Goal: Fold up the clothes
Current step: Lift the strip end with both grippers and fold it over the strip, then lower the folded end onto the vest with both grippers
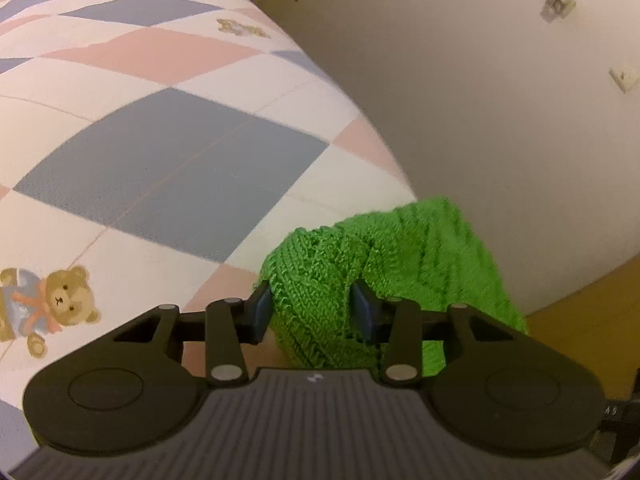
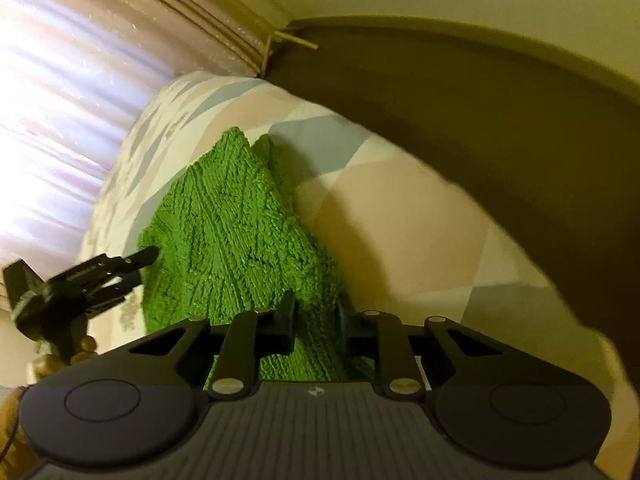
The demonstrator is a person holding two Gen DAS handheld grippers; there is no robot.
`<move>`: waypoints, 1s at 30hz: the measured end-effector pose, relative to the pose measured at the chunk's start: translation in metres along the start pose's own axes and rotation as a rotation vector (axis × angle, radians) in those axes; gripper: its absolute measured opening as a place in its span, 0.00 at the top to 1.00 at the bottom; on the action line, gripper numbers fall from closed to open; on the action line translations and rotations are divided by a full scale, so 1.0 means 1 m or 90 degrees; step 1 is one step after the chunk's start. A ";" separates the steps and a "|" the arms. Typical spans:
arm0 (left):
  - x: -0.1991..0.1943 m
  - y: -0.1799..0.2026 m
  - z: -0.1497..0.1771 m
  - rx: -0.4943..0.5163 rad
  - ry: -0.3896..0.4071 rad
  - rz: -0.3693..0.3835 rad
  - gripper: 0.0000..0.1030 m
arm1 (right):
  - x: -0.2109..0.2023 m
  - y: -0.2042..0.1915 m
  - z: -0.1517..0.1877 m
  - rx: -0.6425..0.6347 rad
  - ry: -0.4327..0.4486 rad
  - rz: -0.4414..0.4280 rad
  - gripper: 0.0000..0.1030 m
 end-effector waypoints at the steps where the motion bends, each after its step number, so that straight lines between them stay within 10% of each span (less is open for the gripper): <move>1: 0.002 0.003 0.005 0.023 -0.004 -0.015 0.63 | 0.004 0.004 0.002 -0.003 0.006 0.021 0.84; 10: -0.015 -0.002 -0.005 0.019 -0.034 -0.007 0.64 | -0.002 -0.001 0.002 -0.004 0.075 0.123 0.76; 17: -0.063 0.037 -0.029 0.219 0.046 0.002 0.76 | -0.056 -0.066 0.045 -0.093 0.201 0.191 0.60; 22: -0.019 0.041 -0.026 0.311 0.012 0.011 0.86 | -0.028 -0.117 0.098 -0.190 0.204 0.216 0.61; 30: 0.022 0.025 -0.021 0.362 -0.036 -0.001 0.86 | 0.021 -0.091 0.108 -0.275 0.182 0.285 0.55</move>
Point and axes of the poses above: each gripper's, at about its wrist camera, not at the fingertips, and x roughly the way its jaws point, y to its right, z to its underside, the point moved 10 cm from there along x, roughly the way its jaws point, and after that the axes turned 6 degrees about z, right-handed, at the moved point
